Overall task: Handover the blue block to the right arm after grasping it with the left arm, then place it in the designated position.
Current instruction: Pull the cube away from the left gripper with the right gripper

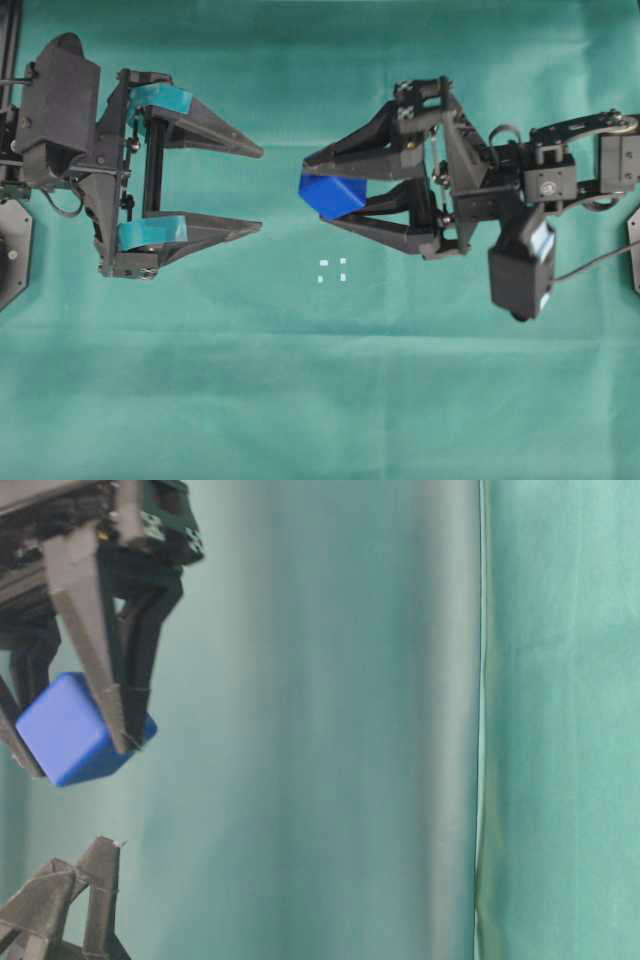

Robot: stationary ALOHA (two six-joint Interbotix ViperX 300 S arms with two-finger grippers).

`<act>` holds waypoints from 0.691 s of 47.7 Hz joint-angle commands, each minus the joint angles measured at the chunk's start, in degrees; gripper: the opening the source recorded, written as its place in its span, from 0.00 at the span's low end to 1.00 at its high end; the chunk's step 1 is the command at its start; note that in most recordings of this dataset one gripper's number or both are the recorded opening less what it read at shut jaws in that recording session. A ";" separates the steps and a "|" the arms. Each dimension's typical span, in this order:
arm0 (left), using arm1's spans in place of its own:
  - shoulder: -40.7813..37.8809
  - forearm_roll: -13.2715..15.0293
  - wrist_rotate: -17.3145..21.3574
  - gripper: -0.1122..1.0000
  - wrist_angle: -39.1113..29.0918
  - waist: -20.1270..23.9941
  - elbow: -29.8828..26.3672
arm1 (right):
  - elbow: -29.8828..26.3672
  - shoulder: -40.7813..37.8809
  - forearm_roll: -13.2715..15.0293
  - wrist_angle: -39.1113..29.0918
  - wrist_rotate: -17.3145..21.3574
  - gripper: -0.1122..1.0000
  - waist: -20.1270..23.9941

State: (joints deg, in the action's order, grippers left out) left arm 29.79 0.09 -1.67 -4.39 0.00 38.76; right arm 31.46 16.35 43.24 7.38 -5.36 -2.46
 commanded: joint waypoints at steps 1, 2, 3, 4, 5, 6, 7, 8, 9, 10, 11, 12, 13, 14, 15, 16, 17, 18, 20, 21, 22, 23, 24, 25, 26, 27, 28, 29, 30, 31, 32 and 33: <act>0.26 0.09 0.09 1.00 0.18 -0.09 -1.14 | -0.35 1.67 -0.62 0.00 4.57 0.66 0.09; 0.35 0.09 0.09 1.00 0.18 -0.09 -1.14 | -0.35 1.76 -0.70 -0.18 6.15 0.66 0.09; 0.35 0.09 0.09 1.00 0.09 -0.09 -1.05 | -0.35 1.85 -0.88 -0.26 7.82 0.66 0.09; 0.35 0.09 0.09 1.00 0.18 -0.09 -1.14 | -0.35 1.93 -1.05 -0.26 9.49 0.66 0.09; 0.35 0.09 0.18 1.00 0.18 -0.18 -1.14 | -0.35 1.93 -1.32 -0.44 11.34 0.66 0.09; 0.35 0.09 0.18 1.00 0.18 -0.09 -1.05 | -0.44 2.02 -1.76 -0.53 14.41 0.66 0.09; 0.35 0.09 0.18 1.00 0.18 -0.18 -1.14 | -0.62 2.02 -2.20 -0.62 16.44 0.66 0.09; 0.35 0.09 0.18 1.00 0.18 -0.18 -1.14 | -0.62 2.11 -2.55 -0.79 18.46 0.66 0.09; 0.35 0.09 0.18 1.00 0.18 -0.09 -1.14 | -0.70 2.20 -2.99 -1.05 20.48 0.66 0.09; 0.35 0.09 0.18 1.00 0.09 -0.09 -1.05 | -0.70 2.20 -3.25 -1.23 22.50 0.66 0.09; 0.35 0.09 0.18 1.00 0.09 -0.18 -1.05 | -0.70 2.20 -3.43 -1.58 24.52 0.66 0.09; 0.35 0.09 0.18 1.00 0.09 -0.09 -1.05 | -0.70 2.29 -3.52 -1.93 26.46 0.66 0.09; 0.35 0.09 0.18 1.00 0.09 -0.09 -1.05 | -0.79 2.29 -3.52 -2.37 28.30 0.66 0.09; 0.35 0.09 0.18 1.00 0.00 -0.18 -1.05 | -0.79 2.29 -3.52 -2.72 29.88 0.66 0.09; 0.35 0.00 0.18 1.00 0.00 -0.18 -1.05 | -0.79 2.29 -3.43 -3.16 31.46 0.66 0.09; 0.35 0.09 0.18 1.00 -0.09 -0.09 -1.05 | -0.70 2.29 -3.43 -3.60 32.87 0.66 0.09; 0.35 0.09 0.18 1.00 -0.18 -0.18 -1.05 | -0.79 2.29 -3.43 -4.22 34.89 0.66 0.09; 0.35 0.09 0.18 1.00 -0.18 -0.18 -1.05 | -0.79 2.29 -3.43 -4.66 36.04 0.66 0.09; 0.35 0.09 0.18 1.00 -0.18 -0.09 -1.05 | -0.79 2.29 -3.43 -5.45 38.06 0.66 0.09; 0.35 0.00 0.18 1.00 -0.18 -0.09 -1.05 | -0.79 2.29 -3.52 -5.89 38.85 0.66 0.09; 0.35 0.09 0.18 1.00 -0.18 -0.09 -1.05 | -0.70 2.29 -3.43 -6.24 39.55 0.66 0.09; 0.35 0.09 0.18 1.00 -0.18 -0.09 -1.05 | -0.79 2.29 -3.52 -6.59 40.08 0.66 0.09; 0.35 0.09 0.18 1.00 -0.18 -0.09 -1.05 | -0.79 2.29 -3.43 -6.94 40.43 0.66 0.09; 0.35 0.09 0.18 1.00 -0.18 -0.09 -1.05 | -0.79 2.37 -3.52 -7.29 41.04 0.66 0.09; 0.35 0.00 0.18 1.00 -0.26 -0.18 -1.05 | -0.79 2.29 -3.43 -7.38 41.13 0.66 0.09; 0.35 0.09 0.18 1.00 -0.18 -0.18 -1.05 | -0.79 2.29 -3.43 -7.47 41.31 0.66 0.09; 0.35 0.09 0.18 1.00 -0.26 -0.09 -1.05 | -0.70 2.29 -3.43 -7.47 41.40 0.66 0.09; 0.35 0.09 0.18 1.00 -0.26 -0.09 -1.05 | -0.79 2.29 -3.43 -7.56 41.48 0.66 0.09; 0.35 0.00 0.18 1.00 -0.26 -0.09 -1.05 | -0.70 2.29 -3.43 -7.56 41.48 0.66 0.09; 0.35 0.09 0.18 1.00 -0.26 -0.09 -1.05 | -0.70 2.29 -3.43 -7.56 41.57 0.66 0.09; 0.35 0.09 0.18 1.00 -0.26 -0.18 -1.05 | -0.70 2.29 -3.43 -7.56 41.57 0.66 0.09; 0.35 0.09 0.18 1.00 -0.26 -0.18 -1.05 | -0.79 2.37 -3.52 -7.56 41.57 0.66 0.09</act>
State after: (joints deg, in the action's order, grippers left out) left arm 29.79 0.09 -1.58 -4.92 0.00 38.67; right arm 31.73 17.49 39.99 -0.09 35.95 -2.55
